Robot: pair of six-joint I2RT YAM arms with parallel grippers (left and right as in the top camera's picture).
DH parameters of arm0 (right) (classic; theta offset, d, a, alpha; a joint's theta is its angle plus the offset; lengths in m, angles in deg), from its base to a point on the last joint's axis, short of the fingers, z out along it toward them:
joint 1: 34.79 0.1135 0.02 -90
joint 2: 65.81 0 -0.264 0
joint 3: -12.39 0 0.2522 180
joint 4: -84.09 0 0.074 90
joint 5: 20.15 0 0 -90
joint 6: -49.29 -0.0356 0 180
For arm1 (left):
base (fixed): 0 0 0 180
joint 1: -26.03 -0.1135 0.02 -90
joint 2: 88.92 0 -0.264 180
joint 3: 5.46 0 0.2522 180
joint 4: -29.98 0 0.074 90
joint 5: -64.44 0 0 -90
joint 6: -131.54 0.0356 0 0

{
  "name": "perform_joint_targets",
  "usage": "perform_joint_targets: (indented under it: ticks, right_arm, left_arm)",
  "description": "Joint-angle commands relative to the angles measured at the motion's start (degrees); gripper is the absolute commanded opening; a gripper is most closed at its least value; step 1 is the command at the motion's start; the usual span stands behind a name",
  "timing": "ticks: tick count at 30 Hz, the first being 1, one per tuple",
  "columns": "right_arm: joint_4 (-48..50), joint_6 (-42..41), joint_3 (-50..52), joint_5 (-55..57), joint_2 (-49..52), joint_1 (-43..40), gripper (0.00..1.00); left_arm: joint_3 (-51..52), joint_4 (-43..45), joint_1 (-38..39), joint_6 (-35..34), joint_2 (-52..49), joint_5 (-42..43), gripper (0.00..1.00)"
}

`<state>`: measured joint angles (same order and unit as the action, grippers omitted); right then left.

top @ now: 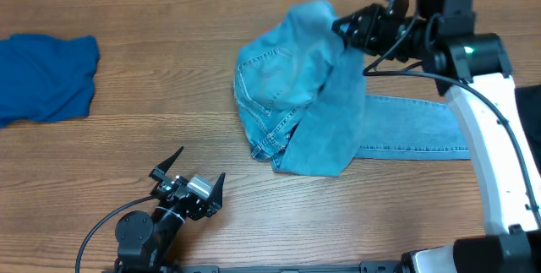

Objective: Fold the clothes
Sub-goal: 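Grasp the jeans with the right gripper and drag them to table center, then reach the left gripper to the jeans waistband and grasp it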

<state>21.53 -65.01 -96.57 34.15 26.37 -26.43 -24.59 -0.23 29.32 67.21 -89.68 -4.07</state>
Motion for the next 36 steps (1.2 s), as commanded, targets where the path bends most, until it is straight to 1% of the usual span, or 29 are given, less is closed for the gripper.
perform_joint_targets:
  ticks: [1, 6, 7, 8, 9, 11, 12, 13, 17, 20, 21, 23, 28, 29, 33, 36]
  right_arm:
    - [-2.0, 6.0, -1.6, 6.4, -0.9, 0.3, 0.04]
    - [-5.1, 7.2, -1.6, 13.8, -0.9, 0.3, 0.05]
    - [-5.6, 7.2, -1.6, 15.3, -0.9, 0.3, 0.07]
    - [-6.1, 7.3, -1.6, 16.6, -0.9, 0.3, 0.11]
    - [-6.4, 7.8, -1.6, 16.8, -0.9, 0.3, 0.20]
    - [-6.6, 8.5, -1.6, 16.9, -0.9, 0.3, 0.32]
    - [-6.7, 9.0, -1.6, 16.8, -0.9, 0.3, 0.43]
    - [-6.8, 9.6, -1.6, 16.9, -0.9, 0.3, 0.51]
    - [-7.2, 9.8, -1.6, 18.3, -0.9, 0.3, 0.59]
    - [-7.5, 9.8, -1.6, 19.3, -0.9, 0.3, 0.63]
    - [-7.7, 9.8, -1.6, 20.3, -0.9, 0.3, 0.66]
    - [-8.5, 9.8, -1.6, 25.7, -0.9, 0.3, 0.69]
    - [-8.6, 9.8, -1.6, 33.5, -0.9, 0.3, 0.77]
    - [-8.7, 9.8, -1.6, 34.3, -0.9, 0.3, 0.79]
    - [-9.7, 9.8, -1.6, 35.6, -0.9, 0.3, 0.87]
    - [-10.5, 9.8, -1.6, 35.6, -0.9, 0.3, 0.87]
  left_arm:
    - [0.2, 0.2, -0.3, -0.6, 0.5, 0.6, 1.00]
    - [0.2, 0.2, -0.3, -0.6, 0.5, 0.6, 1.00]
    - [0.2, 0.2, -0.3, -0.6, 0.5, 0.6, 1.00]
    - [0.2, 0.2, -0.3, -0.6, 0.5, 0.6, 1.00]
    - [0.2, 0.2, -0.3, -0.6, 0.5, 0.6, 1.00]
    - [0.2, 0.2, -0.3, -0.6, 0.5, 0.6, 1.00]
    - [0.2, 0.2, -0.3, -0.6, 0.5, 0.6, 1.00]
    - [0.2, 0.2, -0.3, -0.6, 0.5, 0.6, 1.00]
    - [0.2, 0.2, -0.3, -0.6, 0.5, 0.6, 1.00]
    - [0.2, 0.7, -0.3, -0.6, 0.5, 0.8, 1.00]
    - [0.2, 0.6, -0.3, -0.6, 0.5, 1.1, 1.00]
    - [0.2, 0.4, -0.3, -0.7, 0.5, 2.2, 1.00]
    - [0.2, 2.2, -0.3, -1.8, 0.5, 5.2, 1.00]
    - [0.2, 2.6, -0.3, -3.1, 0.5, 5.6, 1.00]
    - [-1.1, 4.8, -0.3, -18.1, 0.5, 5.8, 1.00]
    - [-4.1, 4.8, -0.3, -21.1, 0.4, 5.6, 1.00]
